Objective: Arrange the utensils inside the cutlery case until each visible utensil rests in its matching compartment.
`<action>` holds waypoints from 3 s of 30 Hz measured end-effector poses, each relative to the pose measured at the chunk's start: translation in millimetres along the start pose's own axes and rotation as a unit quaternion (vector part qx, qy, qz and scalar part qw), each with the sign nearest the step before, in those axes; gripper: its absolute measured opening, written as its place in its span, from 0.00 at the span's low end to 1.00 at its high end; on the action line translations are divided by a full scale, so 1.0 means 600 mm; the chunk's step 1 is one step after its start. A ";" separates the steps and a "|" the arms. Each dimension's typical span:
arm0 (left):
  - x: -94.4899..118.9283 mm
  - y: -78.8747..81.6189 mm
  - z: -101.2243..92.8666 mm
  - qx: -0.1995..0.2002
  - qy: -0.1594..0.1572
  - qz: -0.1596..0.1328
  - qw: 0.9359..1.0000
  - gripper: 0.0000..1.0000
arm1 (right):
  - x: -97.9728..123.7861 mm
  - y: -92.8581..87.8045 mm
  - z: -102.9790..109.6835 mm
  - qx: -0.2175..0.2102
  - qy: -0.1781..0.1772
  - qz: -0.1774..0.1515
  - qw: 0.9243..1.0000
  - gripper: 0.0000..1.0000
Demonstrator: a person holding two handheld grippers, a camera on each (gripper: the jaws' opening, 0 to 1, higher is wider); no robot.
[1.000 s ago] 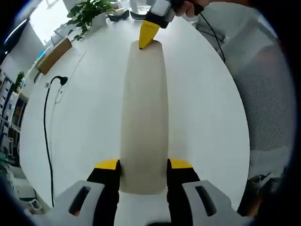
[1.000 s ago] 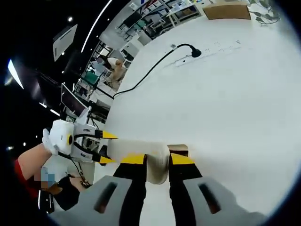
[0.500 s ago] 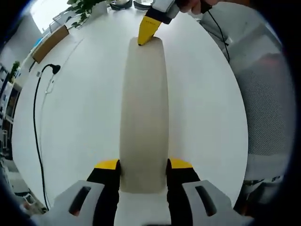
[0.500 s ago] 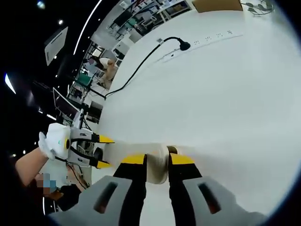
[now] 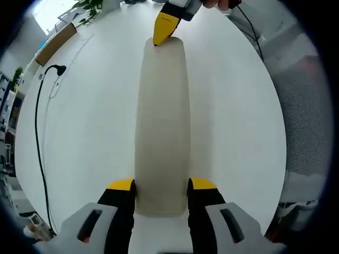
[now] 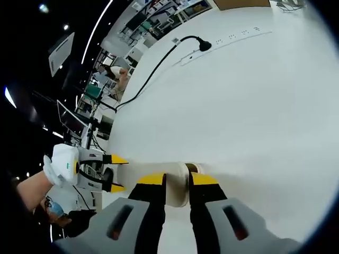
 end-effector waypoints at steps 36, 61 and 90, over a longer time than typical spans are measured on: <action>-0.014 0.005 0.002 -0.035 0.021 0.018 0.999 0.40 | 0.012 -0.034 -0.031 -0.064 0.046 -0.071 0.994 0.11; -0.013 0.006 0.002 -0.028 0.006 0.019 0.999 0.40 | -0.003 -0.054 -0.030 -0.021 0.031 -0.068 0.997 0.22; -0.012 0.012 -0.069 0.050 -0.023 -0.032 0.998 0.43 | 0.034 -0.110 -0.048 -0.039 0.027 -0.071 0.996 0.20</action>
Point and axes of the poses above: the point that each gripper's makers call its tool centre point, and the gripper's own axes: x roughly backward along the fingers, z roughly to its left, y roughly out of its top, the point moved 1 cm from there along x, roughly backward along the fingers, and after that the axes turned 7 degrees about y, right-handed, at the moved point
